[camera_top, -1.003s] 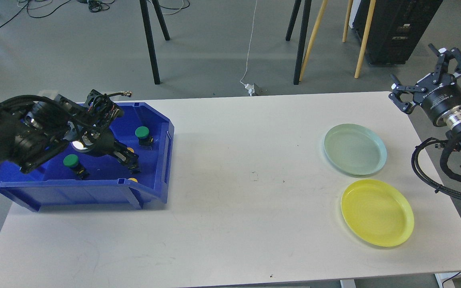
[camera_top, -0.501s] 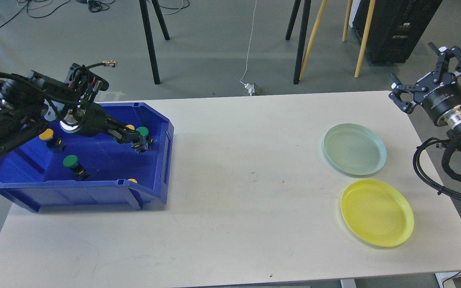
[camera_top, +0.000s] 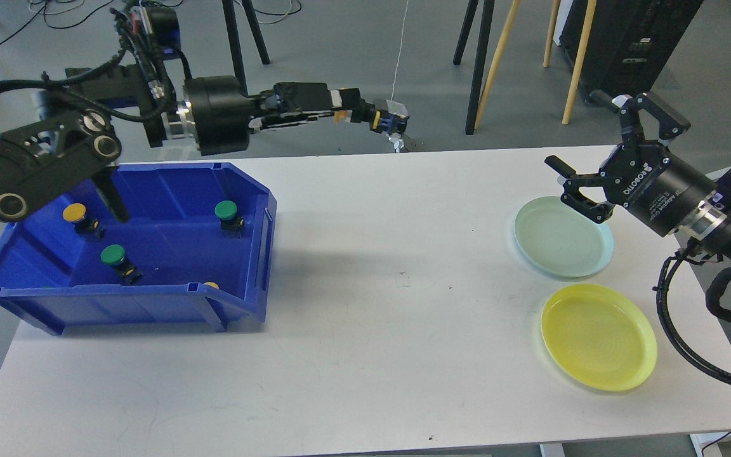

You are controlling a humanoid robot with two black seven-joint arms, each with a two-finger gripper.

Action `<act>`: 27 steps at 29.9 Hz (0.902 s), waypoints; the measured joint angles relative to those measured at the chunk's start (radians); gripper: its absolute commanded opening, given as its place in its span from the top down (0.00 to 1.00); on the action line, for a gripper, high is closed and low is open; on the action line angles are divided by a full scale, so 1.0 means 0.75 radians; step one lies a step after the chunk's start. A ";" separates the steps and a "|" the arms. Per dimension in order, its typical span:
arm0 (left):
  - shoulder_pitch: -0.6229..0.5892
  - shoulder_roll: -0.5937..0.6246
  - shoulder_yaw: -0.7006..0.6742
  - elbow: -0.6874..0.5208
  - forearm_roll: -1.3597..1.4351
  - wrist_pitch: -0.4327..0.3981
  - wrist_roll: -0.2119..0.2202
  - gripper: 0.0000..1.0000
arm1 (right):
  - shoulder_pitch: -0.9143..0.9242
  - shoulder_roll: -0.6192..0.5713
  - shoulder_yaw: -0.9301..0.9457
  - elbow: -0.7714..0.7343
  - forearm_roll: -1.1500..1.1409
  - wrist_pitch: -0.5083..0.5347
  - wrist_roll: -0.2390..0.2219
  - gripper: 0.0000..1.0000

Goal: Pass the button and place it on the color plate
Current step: 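Lift the yellow button out of the bin with the left gripper, then pass the yellow button from the left gripper to the right gripper, then carry the yellow button with the right gripper to the yellow plate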

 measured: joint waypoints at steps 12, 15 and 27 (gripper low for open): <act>0.117 -0.281 -0.012 0.189 -0.038 0.070 0.000 0.94 | 0.270 0.096 -0.359 -0.024 -0.014 0.000 0.001 0.00; 0.117 -0.284 -0.012 0.194 -0.041 0.071 0.000 0.94 | 0.330 0.148 -0.409 -0.069 -0.013 0.000 0.001 0.01; 0.119 -0.285 -0.012 0.201 -0.044 0.069 0.000 0.94 | 0.356 0.224 -0.420 -0.119 -0.002 -0.029 0.001 0.54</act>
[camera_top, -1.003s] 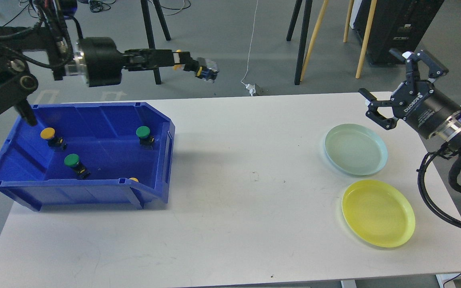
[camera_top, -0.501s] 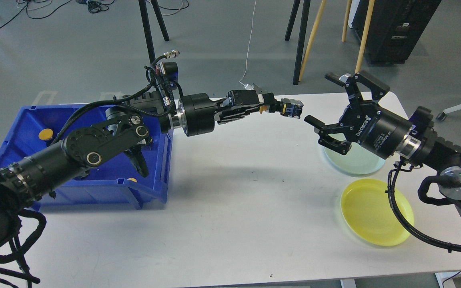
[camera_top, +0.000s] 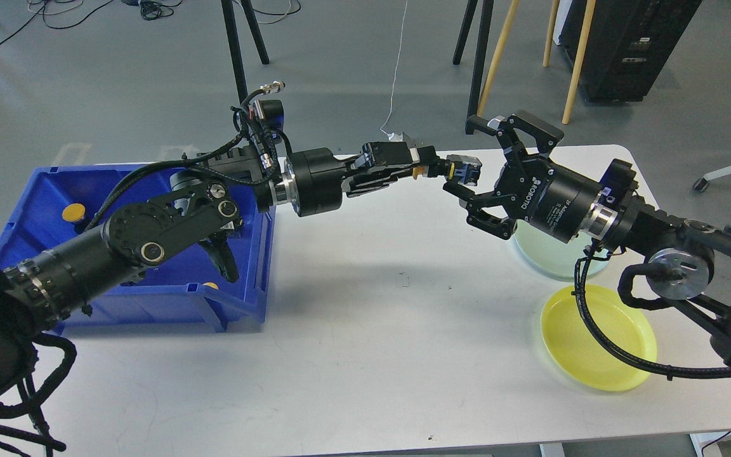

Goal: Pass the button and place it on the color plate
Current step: 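Carry the yellow button with the right gripper to the yellow plate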

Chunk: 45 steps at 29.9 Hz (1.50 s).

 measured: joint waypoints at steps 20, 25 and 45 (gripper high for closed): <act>0.001 -0.001 0.000 0.018 -0.031 -0.003 0.000 0.42 | -0.013 -0.009 0.001 0.011 -0.001 -0.081 -0.012 1.00; 0.005 -0.001 0.000 0.020 -0.131 -0.002 0.002 0.04 | -0.022 -0.016 0.010 0.011 0.005 -0.116 -0.012 1.00; -0.112 0.393 -0.124 -0.008 -0.002 -0.069 -0.001 0.01 | -1.114 -0.180 0.615 0.464 0.852 -0.763 -0.015 1.00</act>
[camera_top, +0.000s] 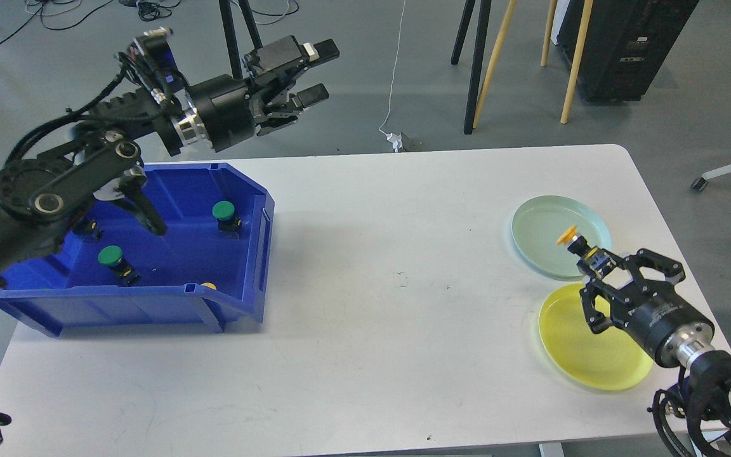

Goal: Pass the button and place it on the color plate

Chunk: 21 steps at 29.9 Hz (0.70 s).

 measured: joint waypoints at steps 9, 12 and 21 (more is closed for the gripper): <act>-0.025 0.290 0.165 -0.087 0.907 0.000 0.000 0.01 | -0.154 0.038 0.025 -0.024 0.105 -0.098 0.007 0.00; -0.020 0.297 0.258 -0.064 1.073 0.000 0.001 0.01 | -0.155 0.039 0.057 -0.025 0.113 -0.086 0.014 0.00; 0.054 0.273 0.411 0.112 1.158 0.000 0.001 0.01 | -0.066 0.025 0.289 -0.013 0.111 -0.005 0.002 0.00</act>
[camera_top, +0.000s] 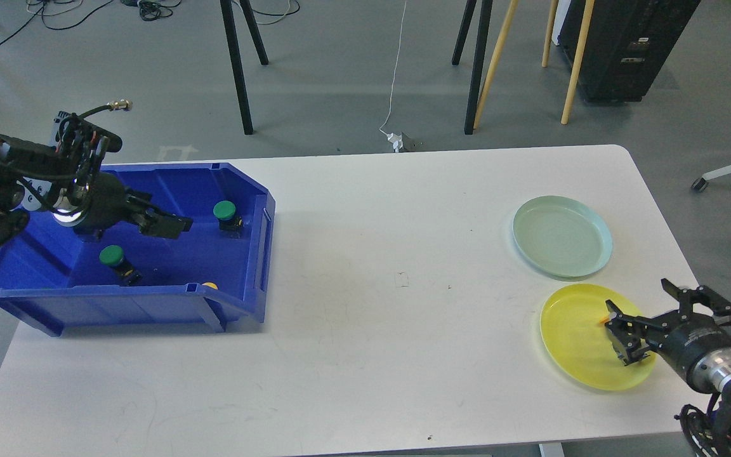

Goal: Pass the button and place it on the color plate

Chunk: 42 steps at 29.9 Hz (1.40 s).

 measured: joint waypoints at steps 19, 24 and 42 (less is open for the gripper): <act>0.027 -0.143 0.220 0.380 -0.004 0.000 0.000 0.02 | 0.150 -0.010 0.065 0.028 -0.012 0.040 0.005 0.00; 0.030 -0.184 0.251 0.444 -0.016 0.000 0.000 0.07 | 0.140 -0.010 0.065 0.035 -0.013 0.047 0.010 0.00; 0.077 -0.191 0.254 0.479 -0.017 0.083 0.000 0.63 | 0.078 -0.010 0.063 0.038 -0.014 0.063 0.012 0.00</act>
